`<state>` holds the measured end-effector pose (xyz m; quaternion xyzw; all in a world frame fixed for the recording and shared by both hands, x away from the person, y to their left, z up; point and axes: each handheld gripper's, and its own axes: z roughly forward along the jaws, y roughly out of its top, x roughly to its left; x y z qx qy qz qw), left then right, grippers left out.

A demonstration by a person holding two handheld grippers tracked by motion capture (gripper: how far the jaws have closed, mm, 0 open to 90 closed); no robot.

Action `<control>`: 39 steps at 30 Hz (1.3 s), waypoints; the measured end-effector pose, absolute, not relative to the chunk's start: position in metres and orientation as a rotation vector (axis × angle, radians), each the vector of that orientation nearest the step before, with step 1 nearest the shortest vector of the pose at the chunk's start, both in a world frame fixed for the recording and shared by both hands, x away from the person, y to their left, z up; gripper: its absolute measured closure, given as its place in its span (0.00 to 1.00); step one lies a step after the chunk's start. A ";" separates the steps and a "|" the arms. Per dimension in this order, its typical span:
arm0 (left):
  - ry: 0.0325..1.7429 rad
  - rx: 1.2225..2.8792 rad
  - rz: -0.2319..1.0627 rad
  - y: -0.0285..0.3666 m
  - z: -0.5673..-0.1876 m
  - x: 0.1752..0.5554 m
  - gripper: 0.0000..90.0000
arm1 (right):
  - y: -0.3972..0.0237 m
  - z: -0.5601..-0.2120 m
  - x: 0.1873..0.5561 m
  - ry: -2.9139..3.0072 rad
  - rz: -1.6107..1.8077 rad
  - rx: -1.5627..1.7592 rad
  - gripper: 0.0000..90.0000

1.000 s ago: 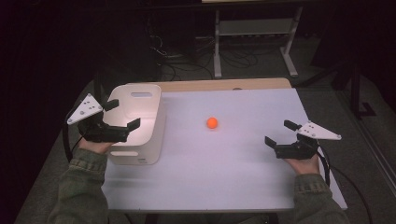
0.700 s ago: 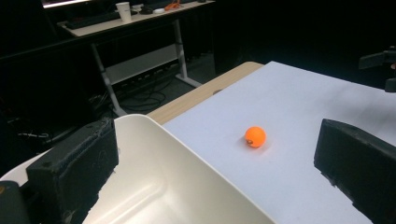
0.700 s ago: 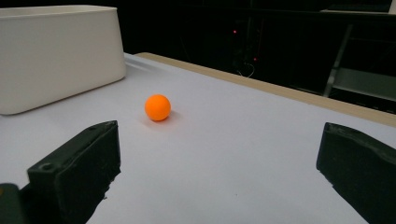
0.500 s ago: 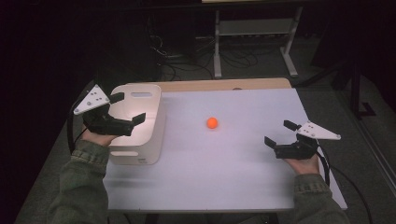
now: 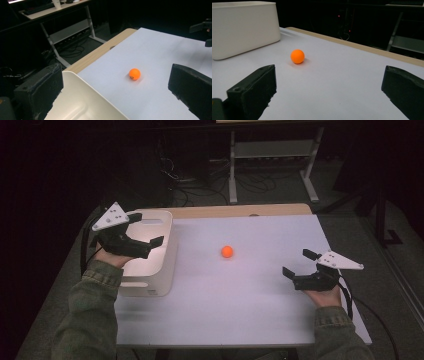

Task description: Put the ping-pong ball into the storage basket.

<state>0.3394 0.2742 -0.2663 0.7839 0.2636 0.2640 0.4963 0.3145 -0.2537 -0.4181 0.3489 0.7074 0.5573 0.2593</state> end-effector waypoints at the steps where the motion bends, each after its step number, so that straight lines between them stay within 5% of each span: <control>1: 0.637 1.908 0.637 0.273 -0.266 0.341 0.00 | -0.254 -0.418 0.315 1.917 1.511 0.946 0.00; 39: 0.548 2.128 0.552 0.220 -0.248 0.394 0.00 | -0.252 -0.418 0.313 1.917 1.508 0.929 0.00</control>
